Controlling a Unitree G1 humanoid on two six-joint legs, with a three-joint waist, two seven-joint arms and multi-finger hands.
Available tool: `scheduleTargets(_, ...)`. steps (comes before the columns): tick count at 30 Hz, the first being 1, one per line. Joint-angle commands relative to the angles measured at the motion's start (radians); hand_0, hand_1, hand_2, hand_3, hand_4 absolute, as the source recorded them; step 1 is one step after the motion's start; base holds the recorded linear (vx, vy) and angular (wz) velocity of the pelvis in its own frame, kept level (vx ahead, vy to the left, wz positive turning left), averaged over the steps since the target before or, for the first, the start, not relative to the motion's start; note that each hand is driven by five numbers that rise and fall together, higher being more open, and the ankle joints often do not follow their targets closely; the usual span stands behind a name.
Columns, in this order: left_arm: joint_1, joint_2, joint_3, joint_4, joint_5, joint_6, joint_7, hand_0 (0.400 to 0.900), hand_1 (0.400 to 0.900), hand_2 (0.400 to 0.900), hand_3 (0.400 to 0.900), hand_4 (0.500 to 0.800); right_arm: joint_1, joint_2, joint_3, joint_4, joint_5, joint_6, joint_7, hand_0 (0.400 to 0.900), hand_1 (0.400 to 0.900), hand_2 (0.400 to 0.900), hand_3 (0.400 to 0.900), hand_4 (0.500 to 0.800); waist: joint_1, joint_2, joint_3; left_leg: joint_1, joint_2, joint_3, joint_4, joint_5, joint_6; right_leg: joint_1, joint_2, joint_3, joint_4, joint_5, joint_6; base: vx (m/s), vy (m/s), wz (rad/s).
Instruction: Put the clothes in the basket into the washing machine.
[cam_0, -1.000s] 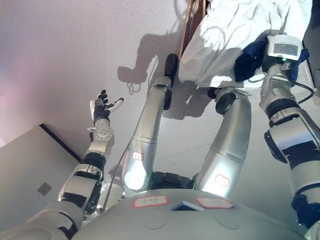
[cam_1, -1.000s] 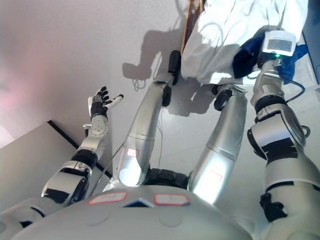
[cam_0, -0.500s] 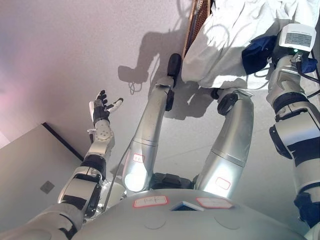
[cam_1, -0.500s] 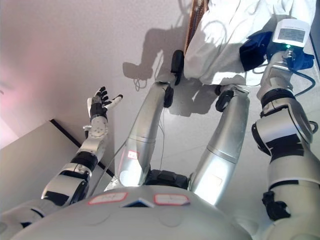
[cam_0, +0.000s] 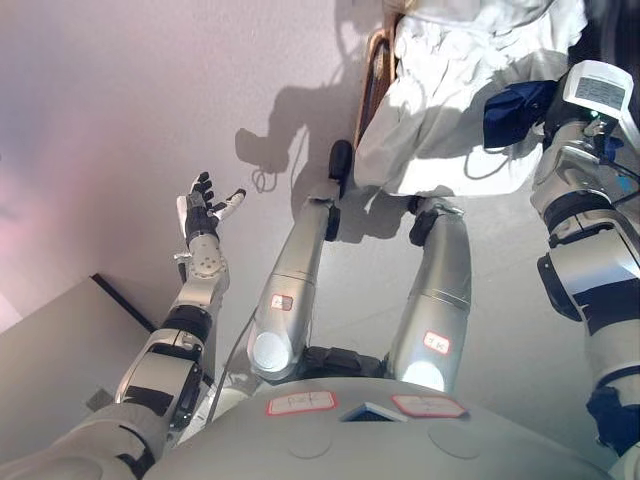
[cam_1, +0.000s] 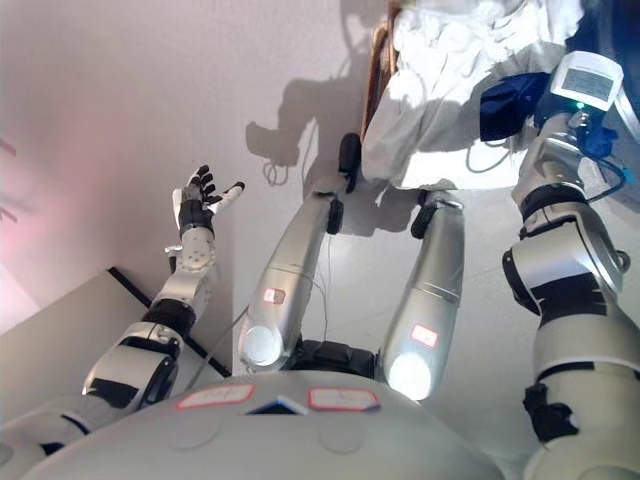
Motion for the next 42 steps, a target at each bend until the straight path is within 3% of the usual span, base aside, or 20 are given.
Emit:
scheduleTargets(1, 0.032, 0.050, 0.031, 0.091, -0.012, -0.021, 0.041, 0.900, 0.900, 0.900, 0.900, 0.800, -0.004, -0.078, -0.068, 0.036, 0.152, -0.014, -0.085, 0.400, 0.400, 0.400, 0.400, 0.500, 0.006, 0.004, -0.017, 0.140, 0.009, 0.008, -0.199, 0.046, -0.050, 0.165, 0.055, 0.002, -0.164, 0.058, 0.041, 0.07, -0.017, -0.22)
scheduleTargets(3, 0.041, 0.053, 0.039, 0.097, -0.013, -0.024, 0.041, 0.900, 0.900, 0.900, 0.900, 0.800, 0.026, -0.072, -0.168, 0.010, 0.284, -0.057, -0.111, 0.400, 0.400, 0.400, 0.400, 0.500, 0.000, 0.006, -0.005, 0.184, 0.018, 0.016, -0.250, 0.091, -0.046, 0.214, 0.069, -0.006, -0.231, 0.105, 0.037, -0.04, 0.017, -0.22)
scheduleTargets(8, 0.103, 0.063, 0.070, 0.110, -0.021, -0.028, 0.034, 0.900, 0.900, 0.900, 0.900, 0.800, 0.099, -0.075, -0.491, -0.049, 0.761, -0.213, -0.196, 0.400, 0.400, 0.400, 0.400, 0.500, -0.014, 0.017, -0.009, 0.299, 0.027, 0.019, -0.334, 0.106, -0.051, 0.330, 0.079, -0.006, -0.341, 0.128, 0.044, 0.05, 0.003, -0.11)
scheduleTargets(16, 0.165, 0.064, 0.080, 0.104, -0.044, -0.041, 0.028, 0.900, 0.900, 0.900, 0.900, 0.800, 0.118, -0.096, -0.728, -0.114, 1.189, -0.413, -0.218, 0.400, 0.400, 0.400, 0.400, 0.500, -0.019, 0.047, -0.038, 0.366, 0.033, 0.029, -0.367, 0.105, -0.056, 0.394, 0.086, 0.004, -0.385, 0.124, 0.041, 0.06, 0.009, -0.11)
scheduleTargets(24, 0.183, 0.040, 0.053, 0.094, -0.082, -0.044, 0.011, 0.900, 0.900, 0.900, 0.900, 0.800, 0.009, -0.148, -0.763, -0.189, 1.398, -0.528, -0.197, 0.400, 0.400, 0.400, 0.400, 0.500, -0.008, 0.083, -0.057, 0.403, 0.041, 0.031, -0.454, 0.143, -0.070, 0.398, 0.089, 0.006, -0.409, 0.113, 0.039, 0.04, -0.007, -0.03)
scheduleTargets(33, 0.204, 0.027, 0.043, 0.056, -0.095, -0.058, 0.015, 0.900, 0.900, 0.900, 0.900, 0.800, -0.192, -0.346, -0.629, -0.302, 1.235, -0.534, -0.315, 0.400, 0.400, 0.400, 0.400, 0.500, 0.019, 0.121, -0.079, 0.415, 0.051, -0.017, -0.583, 0.216, -0.111, 0.338, 0.095, 0.008, -0.397, 0.100, 0.032, 0.05, -0.020, 0.05)
scheduleTargets(34, 0.204, 0.028, 0.043, 0.044, -0.092, -0.059, 0.018, 0.900, 0.900, 0.900, 0.900, 0.800, -0.228, -0.369, -0.597, -0.303, 1.226, -0.531, -0.314, 0.500, 0.500, 0.500, 0.500, 0.560, 0.021, 0.122, -0.081, 0.413, 0.052, -0.019, -0.583, 0.219, -0.113, 0.332, 0.096, 0.008, -0.391, 0.097, 0.032, 0.04, -0.043, 0.04)
scheduleTargets(35, 0.205, 0.026, 0.044, 0.033, -0.088, -0.061, 0.020, 0.900, 0.900, 0.900, 0.900, 0.800, -0.246, -0.382, -0.580, -0.300, 1.219, -0.525, -0.312, 0.900, 0.900, 0.900, 0.900, 0.800, 0.018, 0.124, -0.082, 0.412, 0.050, -0.021, -0.584, 0.219, -0.115, 0.330, 0.098, 0.009, -0.387, 0.096, 0.031, 0.04, -0.039, 0.00)
scheduleTargets(42, 0.193, 0.018, 0.038, 0.049, -0.098, -0.061, 0.006, 0.900, 0.900, 0.900, 0.900, 0.800, -0.312, -0.377, -0.516, -0.220, 1.292, -0.504, -0.196, 0.900, 0.900, 0.900, 0.900, 0.800, 0.017, 0.121, -0.094, 0.423, 0.045, -0.024, -0.585, 0.211, -0.110, 0.320, 0.109, 0.028, -0.368, 0.090, 0.030, 0.05, 0.004, -0.11)
